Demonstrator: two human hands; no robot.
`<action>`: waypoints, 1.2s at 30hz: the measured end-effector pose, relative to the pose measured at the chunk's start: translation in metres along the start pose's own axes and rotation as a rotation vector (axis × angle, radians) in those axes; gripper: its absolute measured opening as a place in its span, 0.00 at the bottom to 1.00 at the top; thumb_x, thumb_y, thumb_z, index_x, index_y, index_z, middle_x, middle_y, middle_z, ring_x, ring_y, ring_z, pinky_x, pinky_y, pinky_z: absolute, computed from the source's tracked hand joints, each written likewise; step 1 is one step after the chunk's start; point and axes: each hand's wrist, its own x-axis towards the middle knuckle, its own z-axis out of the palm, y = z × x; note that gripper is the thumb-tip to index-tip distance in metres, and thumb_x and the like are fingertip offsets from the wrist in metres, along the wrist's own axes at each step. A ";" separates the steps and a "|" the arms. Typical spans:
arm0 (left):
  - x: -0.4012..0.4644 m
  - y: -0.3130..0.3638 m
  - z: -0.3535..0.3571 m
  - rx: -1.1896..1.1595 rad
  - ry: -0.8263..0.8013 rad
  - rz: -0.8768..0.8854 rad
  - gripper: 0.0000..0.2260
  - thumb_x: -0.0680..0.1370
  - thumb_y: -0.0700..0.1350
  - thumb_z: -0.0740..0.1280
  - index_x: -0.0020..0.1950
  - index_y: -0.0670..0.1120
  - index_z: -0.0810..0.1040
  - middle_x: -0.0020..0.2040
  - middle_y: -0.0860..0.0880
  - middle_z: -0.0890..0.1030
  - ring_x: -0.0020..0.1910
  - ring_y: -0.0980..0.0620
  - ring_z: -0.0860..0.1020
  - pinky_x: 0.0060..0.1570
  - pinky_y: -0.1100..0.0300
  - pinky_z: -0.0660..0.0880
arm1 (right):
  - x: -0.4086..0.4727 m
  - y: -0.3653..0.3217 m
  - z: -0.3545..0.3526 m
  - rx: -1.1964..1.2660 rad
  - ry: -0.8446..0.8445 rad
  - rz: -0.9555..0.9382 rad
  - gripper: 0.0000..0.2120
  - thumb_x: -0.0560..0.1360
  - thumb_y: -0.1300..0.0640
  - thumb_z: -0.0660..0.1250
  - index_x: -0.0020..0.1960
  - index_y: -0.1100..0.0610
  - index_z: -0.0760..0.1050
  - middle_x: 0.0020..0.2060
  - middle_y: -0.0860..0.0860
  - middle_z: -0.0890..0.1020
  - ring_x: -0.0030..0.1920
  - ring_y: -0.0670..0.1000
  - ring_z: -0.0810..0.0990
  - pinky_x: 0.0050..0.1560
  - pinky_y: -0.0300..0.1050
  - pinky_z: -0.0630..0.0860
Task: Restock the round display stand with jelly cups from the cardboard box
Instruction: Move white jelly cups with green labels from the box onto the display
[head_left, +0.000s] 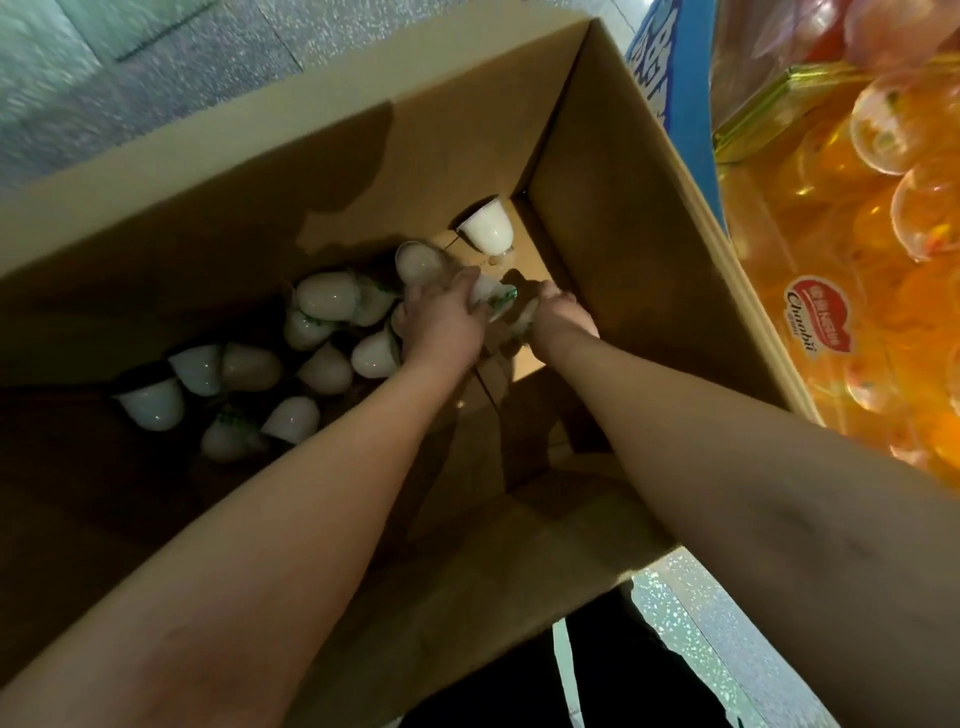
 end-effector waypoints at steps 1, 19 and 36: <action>-0.010 -0.003 -0.006 -0.064 -0.004 -0.013 0.21 0.82 0.55 0.58 0.76 0.60 0.62 0.74 0.49 0.68 0.73 0.44 0.60 0.72 0.45 0.58 | -0.009 0.003 -0.002 0.075 -0.021 -0.013 0.28 0.79 0.61 0.64 0.76 0.59 0.60 0.71 0.61 0.68 0.69 0.61 0.70 0.65 0.54 0.71; -0.284 0.150 -0.065 -1.031 -0.176 -0.074 0.30 0.68 0.58 0.74 0.68 0.52 0.75 0.59 0.50 0.82 0.56 0.51 0.81 0.61 0.50 0.73 | -0.329 0.224 -0.069 1.672 -0.134 -0.168 0.21 0.74 0.50 0.73 0.64 0.57 0.75 0.45 0.54 0.85 0.40 0.49 0.81 0.43 0.44 0.75; -0.615 0.422 0.159 -0.702 -0.770 0.490 0.18 0.74 0.48 0.72 0.64 0.53 0.80 0.61 0.53 0.82 0.61 0.53 0.79 0.66 0.51 0.70 | -0.624 0.619 0.061 1.926 0.615 -0.004 0.10 0.79 0.51 0.67 0.58 0.54 0.78 0.48 0.49 0.86 0.43 0.46 0.83 0.41 0.39 0.77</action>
